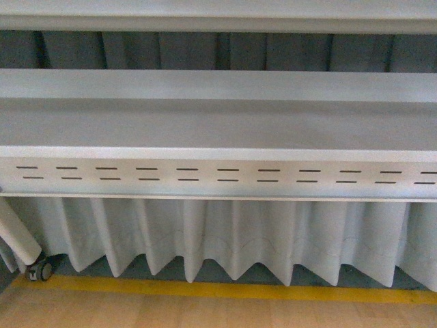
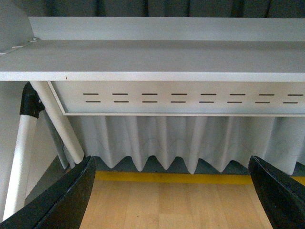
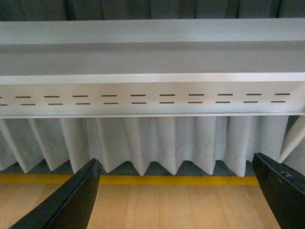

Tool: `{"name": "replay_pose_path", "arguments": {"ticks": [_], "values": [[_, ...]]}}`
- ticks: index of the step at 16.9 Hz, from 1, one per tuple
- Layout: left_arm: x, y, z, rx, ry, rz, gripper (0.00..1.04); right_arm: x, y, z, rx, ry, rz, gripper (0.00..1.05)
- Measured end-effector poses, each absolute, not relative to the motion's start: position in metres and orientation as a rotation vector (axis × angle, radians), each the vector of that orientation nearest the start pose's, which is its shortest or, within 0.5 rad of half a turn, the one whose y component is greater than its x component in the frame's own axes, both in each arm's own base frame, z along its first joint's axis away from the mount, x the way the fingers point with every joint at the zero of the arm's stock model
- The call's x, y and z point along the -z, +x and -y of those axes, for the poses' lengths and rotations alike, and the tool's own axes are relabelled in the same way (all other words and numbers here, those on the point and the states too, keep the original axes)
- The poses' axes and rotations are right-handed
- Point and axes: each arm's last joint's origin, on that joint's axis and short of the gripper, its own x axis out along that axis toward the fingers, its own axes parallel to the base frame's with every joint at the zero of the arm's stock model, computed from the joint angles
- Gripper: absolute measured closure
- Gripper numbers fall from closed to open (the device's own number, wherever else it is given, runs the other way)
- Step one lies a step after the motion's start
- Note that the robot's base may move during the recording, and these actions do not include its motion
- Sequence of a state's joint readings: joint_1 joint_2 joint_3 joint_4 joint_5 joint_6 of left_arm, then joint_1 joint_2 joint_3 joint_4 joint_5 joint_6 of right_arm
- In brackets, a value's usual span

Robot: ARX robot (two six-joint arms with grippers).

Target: Wind up and store yellow beetle toy

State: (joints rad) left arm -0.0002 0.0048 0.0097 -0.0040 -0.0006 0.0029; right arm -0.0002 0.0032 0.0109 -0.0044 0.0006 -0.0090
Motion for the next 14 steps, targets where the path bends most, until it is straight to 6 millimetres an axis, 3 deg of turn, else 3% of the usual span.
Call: {"name": "replay_pose_path", "arguments": {"ticks": [14], "values": [[-0.1661, 0.0974, 0.0000, -0.001, 0.003, 0.001, 0.07, -0.1665, 0.0972, 0.0000, 0.000, -0.008, 0.002, 0.07]]}}
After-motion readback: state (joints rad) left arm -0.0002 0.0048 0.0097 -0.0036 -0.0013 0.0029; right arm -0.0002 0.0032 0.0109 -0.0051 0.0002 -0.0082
